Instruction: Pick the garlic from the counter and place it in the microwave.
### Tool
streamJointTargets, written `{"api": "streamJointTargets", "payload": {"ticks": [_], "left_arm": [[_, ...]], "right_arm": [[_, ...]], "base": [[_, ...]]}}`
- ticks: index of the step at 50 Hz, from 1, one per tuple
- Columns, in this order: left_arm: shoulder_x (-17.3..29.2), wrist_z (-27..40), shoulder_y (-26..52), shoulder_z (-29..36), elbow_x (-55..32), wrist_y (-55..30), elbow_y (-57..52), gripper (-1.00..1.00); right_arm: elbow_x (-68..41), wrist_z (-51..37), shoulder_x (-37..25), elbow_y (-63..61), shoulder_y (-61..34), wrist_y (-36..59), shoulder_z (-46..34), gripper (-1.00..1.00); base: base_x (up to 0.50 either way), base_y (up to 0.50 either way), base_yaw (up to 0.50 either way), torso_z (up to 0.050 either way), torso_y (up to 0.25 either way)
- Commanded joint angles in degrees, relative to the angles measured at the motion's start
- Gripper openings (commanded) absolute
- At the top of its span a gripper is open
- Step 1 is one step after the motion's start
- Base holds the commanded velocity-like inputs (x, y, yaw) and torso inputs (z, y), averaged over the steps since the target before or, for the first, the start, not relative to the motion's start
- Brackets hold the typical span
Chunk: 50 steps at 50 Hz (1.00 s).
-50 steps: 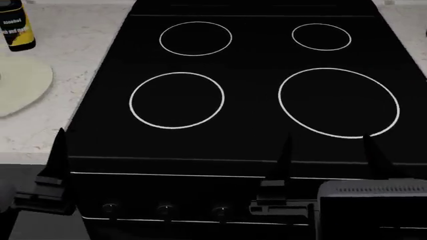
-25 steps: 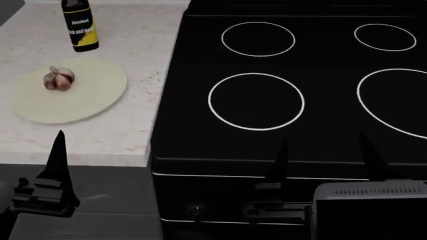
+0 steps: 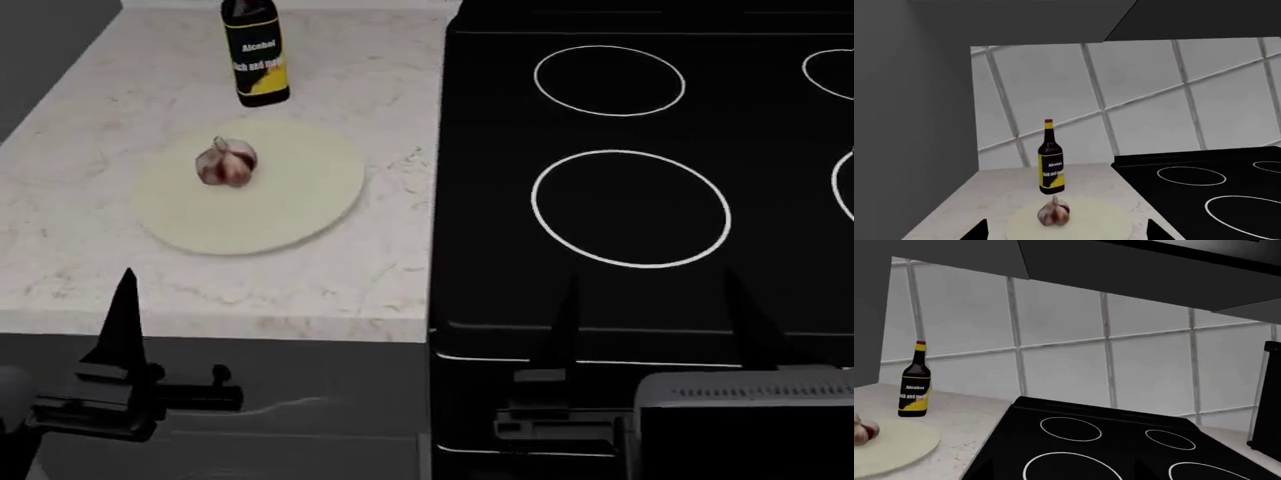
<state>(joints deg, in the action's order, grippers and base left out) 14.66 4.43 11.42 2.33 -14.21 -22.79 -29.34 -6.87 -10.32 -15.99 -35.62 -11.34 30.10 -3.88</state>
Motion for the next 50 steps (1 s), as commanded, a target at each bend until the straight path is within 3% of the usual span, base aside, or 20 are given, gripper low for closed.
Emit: {"api": "streamJointTargets", "payload": {"ticks": [1, 50], "left_arm": [[-0.16, 0.28, -0.10, 0.00, -1.08, -0.49, 0.17, 1.00], [0.16, 1.95, -0.12, -0.74, -4.44, -1.45, -0.67, 1.00]], "right_arm": [[-0.43, -0.38, -0.04, 0.12, 0.09, -0.03, 0.15, 1.00], [-1.36, -1.37, -0.95, -1.07, -0.11, 0.07, -0.81, 1.00]], "base": [[0.49, 0.00, 0.00, 0.000, 0.000], [0.47, 0.00, 0.00, 0.000, 0.001]]}}
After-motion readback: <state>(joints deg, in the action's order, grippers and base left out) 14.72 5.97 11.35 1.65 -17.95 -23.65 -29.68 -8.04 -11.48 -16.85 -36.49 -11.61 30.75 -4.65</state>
